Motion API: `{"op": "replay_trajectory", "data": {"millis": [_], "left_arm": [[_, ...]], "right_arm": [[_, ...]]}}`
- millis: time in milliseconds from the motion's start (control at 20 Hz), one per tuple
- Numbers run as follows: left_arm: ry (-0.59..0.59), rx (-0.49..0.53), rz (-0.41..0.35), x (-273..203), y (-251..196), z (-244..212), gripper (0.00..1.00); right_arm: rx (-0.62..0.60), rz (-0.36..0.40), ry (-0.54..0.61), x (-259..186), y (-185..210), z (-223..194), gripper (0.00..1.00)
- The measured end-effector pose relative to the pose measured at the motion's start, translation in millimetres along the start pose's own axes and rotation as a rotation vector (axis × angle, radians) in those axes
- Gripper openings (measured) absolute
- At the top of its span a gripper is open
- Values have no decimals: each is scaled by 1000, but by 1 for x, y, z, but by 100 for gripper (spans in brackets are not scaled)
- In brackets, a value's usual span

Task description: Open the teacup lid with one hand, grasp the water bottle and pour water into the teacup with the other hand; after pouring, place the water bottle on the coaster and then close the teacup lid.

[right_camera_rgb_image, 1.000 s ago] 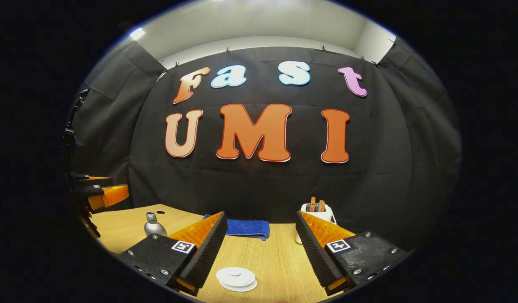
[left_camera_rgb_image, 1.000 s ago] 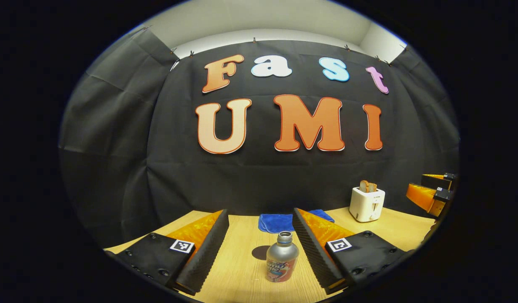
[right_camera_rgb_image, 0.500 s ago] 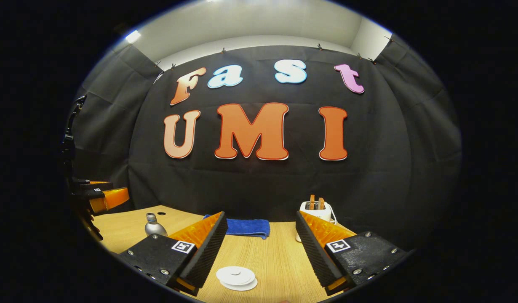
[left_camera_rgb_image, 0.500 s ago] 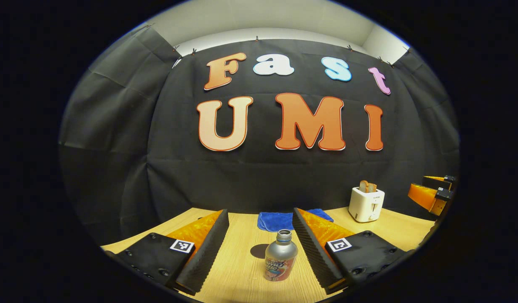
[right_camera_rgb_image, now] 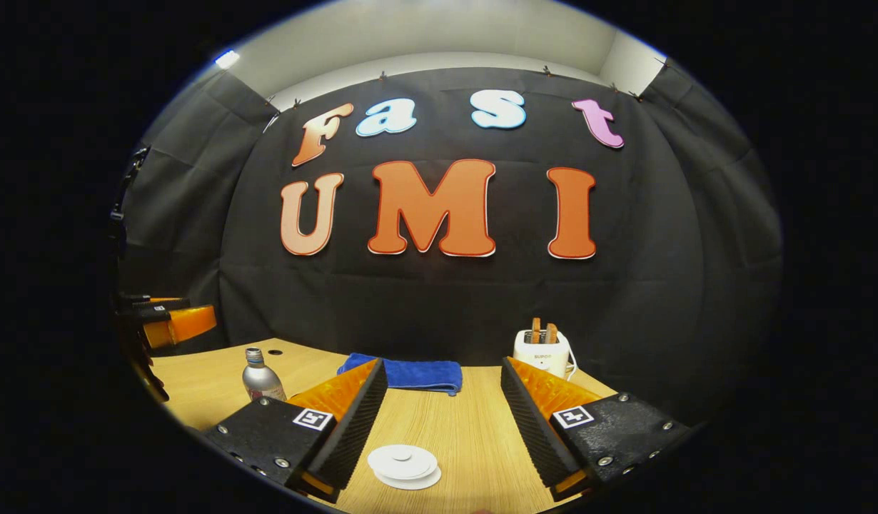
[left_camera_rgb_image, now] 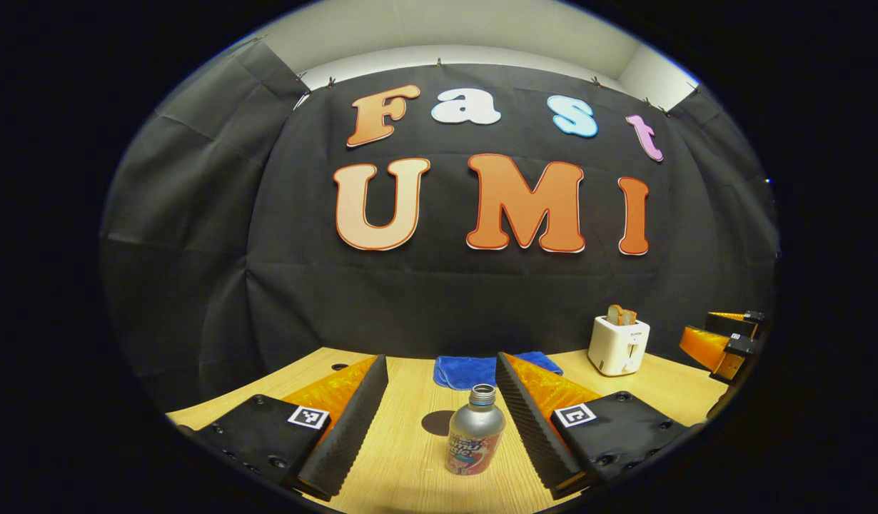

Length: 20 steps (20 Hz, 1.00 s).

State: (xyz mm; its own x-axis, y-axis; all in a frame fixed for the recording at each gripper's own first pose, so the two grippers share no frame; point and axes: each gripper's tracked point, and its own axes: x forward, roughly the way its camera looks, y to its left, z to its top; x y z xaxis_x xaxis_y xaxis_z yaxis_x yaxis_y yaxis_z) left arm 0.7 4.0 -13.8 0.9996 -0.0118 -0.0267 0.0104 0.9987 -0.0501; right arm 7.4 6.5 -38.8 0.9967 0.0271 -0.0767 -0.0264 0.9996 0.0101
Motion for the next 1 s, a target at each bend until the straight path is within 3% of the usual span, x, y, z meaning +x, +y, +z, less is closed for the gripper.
{"op": "replay_trajectory", "data": {"millis": [100, 150, 300, 1000], "left_arm": [[0, -2, 6, -1, 4, -1, 99], [1, -3, 6, -2, 4, -1, 99], [11, 0, 7, -1, 7, -6, 96], [54, 7, 16, 7, 15, -27, 96]], "right_arm": [[-10, 19, 42, 5, 7, -18, 99], [-14, 27, 63, 7, 9, -26, 93], [-32, 8, 107, 14, 8, -46, 90], [-1, 91, 342, 28, 44, -136, 61]]}}
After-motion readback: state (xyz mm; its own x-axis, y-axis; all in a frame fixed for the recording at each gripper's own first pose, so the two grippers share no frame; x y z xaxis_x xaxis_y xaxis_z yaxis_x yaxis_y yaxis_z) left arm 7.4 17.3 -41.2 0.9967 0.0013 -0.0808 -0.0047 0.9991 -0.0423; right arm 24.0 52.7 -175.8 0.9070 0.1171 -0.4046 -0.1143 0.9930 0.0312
